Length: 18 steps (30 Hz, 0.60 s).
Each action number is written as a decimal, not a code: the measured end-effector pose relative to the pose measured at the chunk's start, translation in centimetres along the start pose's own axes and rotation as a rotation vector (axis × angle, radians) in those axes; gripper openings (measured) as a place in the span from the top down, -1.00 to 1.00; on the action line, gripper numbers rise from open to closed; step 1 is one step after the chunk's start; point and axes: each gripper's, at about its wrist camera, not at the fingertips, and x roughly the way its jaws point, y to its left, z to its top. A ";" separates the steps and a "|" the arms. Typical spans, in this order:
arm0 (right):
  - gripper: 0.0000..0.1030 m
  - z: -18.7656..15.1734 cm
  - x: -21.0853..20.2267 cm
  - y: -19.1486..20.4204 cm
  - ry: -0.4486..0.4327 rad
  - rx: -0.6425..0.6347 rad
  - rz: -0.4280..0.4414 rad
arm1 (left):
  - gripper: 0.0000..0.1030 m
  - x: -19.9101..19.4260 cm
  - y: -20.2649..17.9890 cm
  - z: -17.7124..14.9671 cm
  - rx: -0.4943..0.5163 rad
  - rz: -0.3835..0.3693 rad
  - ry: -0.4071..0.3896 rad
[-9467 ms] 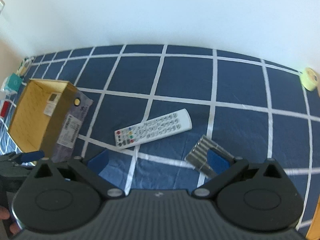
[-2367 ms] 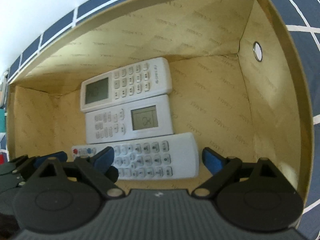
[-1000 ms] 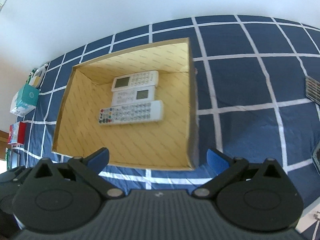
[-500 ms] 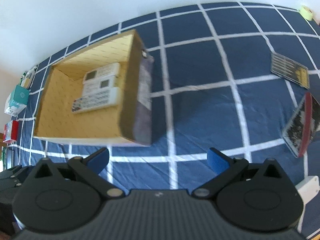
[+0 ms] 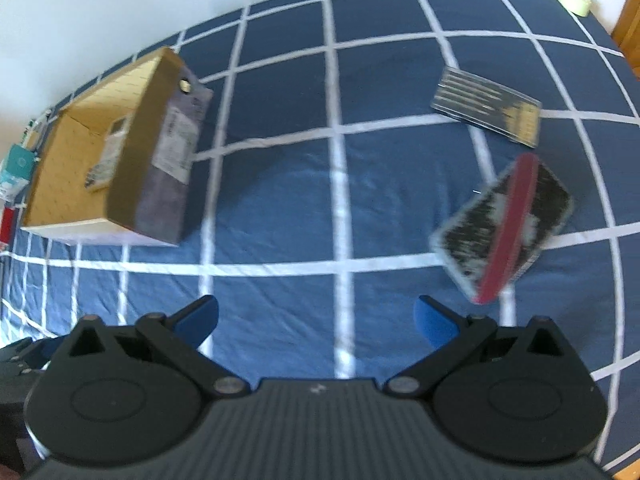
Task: Organize objects
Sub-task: 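Move the right gripper to the white plastic plate on the bed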
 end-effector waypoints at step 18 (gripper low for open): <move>-1.00 -3.4 1.5 -8.2 0.118 -0.127 -0.093 | -1.00 3.7 -6.6 -4.5 -0.021 0.022 0.067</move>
